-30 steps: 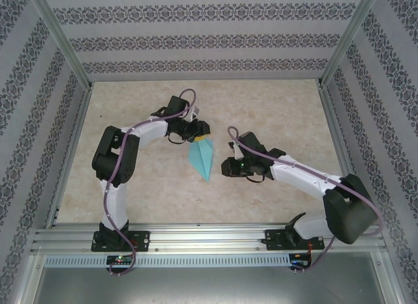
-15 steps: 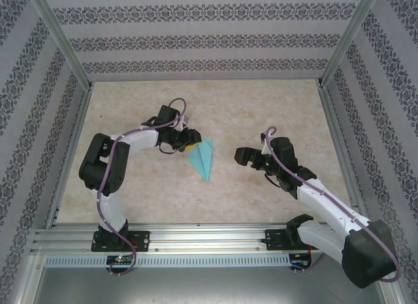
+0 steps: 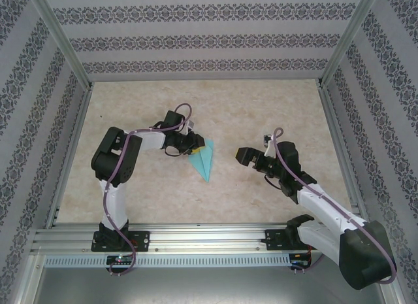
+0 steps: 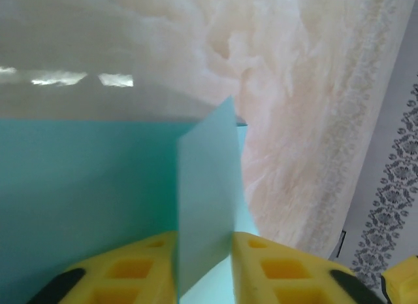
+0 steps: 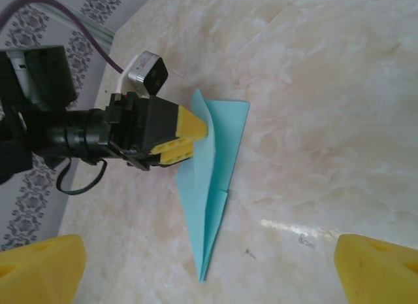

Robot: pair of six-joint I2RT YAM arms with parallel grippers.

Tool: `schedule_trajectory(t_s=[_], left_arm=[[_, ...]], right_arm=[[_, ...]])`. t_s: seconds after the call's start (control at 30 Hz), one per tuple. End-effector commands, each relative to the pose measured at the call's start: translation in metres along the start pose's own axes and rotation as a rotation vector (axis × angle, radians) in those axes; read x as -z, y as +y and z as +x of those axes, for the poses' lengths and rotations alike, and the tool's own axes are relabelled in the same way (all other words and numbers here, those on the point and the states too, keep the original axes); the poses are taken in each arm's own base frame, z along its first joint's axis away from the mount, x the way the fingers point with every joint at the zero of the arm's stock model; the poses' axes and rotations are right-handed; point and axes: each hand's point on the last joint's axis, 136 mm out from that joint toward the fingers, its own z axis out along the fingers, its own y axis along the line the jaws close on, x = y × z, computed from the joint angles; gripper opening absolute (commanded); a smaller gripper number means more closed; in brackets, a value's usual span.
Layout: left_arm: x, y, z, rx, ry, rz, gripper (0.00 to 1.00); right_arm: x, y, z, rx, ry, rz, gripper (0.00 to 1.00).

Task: Fold a paper plane with a square sheet of paper (fold left side to right side)
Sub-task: Turn over the paper at the center of the table.

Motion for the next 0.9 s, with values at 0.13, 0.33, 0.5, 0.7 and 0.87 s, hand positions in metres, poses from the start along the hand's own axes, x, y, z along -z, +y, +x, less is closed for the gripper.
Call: schedule_trajectory(t_s=[0.13, 0.33, 0.5, 0.7, 0.87], left_arm=[[0.013, -0.051, -0.007, -0.080, -0.038, 0.168, 0.10], [0.050, -0.095, -0.006, -0.136, -0.109, 0.233, 0.06], [0.088, -0.139, -0.007, -0.193, -0.178, 0.293, 0.07], [0.121, -0.180, -0.004, -0.233, -0.216, 0.374, 0.06], [0.136, -0.197, 0.001, -0.255, -0.231, 0.405, 0.07]], right_arm=[[-0.006, 0.023, 0.000, -0.057, 0.026, -0.155, 0.98], [-0.017, 0.047, -0.003, -0.094, 0.052, -0.289, 0.98], [-0.028, 0.072, 0.000, -0.074, 0.086, -0.383, 0.98], [-0.037, 0.101, 0.004, -0.038, 0.111, -0.486, 0.98], [-0.038, 0.120, 0.001, -0.041, 0.116, -0.574, 0.98]])
